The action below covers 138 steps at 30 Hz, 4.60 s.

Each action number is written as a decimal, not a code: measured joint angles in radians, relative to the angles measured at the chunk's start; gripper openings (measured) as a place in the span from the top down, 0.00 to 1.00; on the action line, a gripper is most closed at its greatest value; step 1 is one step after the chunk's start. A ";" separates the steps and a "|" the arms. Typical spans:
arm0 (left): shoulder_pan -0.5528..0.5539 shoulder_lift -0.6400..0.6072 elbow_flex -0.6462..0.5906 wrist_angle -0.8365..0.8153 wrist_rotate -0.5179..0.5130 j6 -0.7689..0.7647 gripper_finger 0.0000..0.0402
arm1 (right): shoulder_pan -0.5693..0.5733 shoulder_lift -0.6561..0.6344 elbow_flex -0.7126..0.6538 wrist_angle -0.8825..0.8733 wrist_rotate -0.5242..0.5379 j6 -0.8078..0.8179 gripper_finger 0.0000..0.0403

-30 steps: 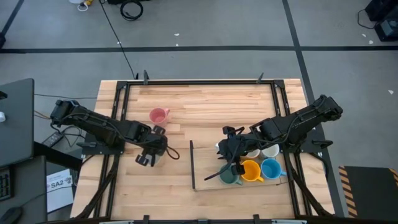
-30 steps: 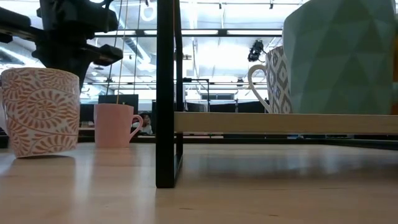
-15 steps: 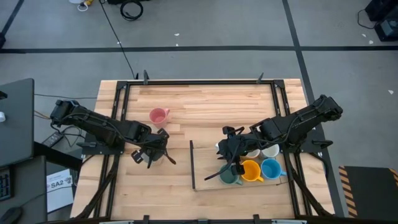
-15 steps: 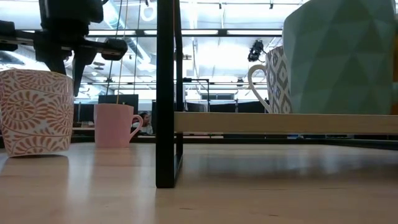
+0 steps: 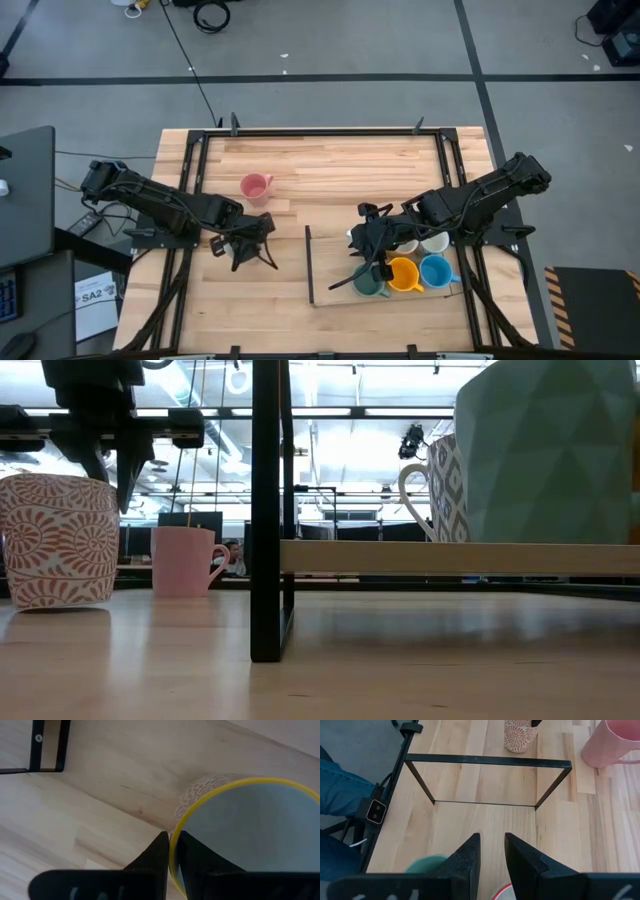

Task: Place coffee mugs
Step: Put the pink patterned mug on the shelf

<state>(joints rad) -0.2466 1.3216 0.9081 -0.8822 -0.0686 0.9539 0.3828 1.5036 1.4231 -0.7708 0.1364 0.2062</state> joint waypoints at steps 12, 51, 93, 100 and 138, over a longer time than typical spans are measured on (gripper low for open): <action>0.001 0.001 -0.003 0.058 -0.024 -0.064 0.83 | 0.000 0.000 0.000 0.000 0.000 0.000 0.77; 0.001 -0.008 0.233 0.020 -0.017 -0.545 0.82 | 0.000 0.000 0.000 -0.001 0.000 0.000 0.77; 0.105 -0.008 0.137 -0.176 0.012 -1.353 0.64 | -0.001 0.000 0.000 0.000 0.000 -0.026 0.77; 0.103 -0.006 0.067 -0.141 0.011 -1.354 0.64 | -0.001 0.000 0.000 0.000 0.000 -0.026 0.77; 0.172 -0.006 0.550 -0.174 0.003 -1.206 0.95 | -0.001 -0.147 0.000 -0.180 0.047 -0.026 0.77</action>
<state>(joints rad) -0.0742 1.3159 1.4585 -1.0564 -0.0652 -0.2525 0.3820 1.3567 1.4231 -0.9505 0.1837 0.1799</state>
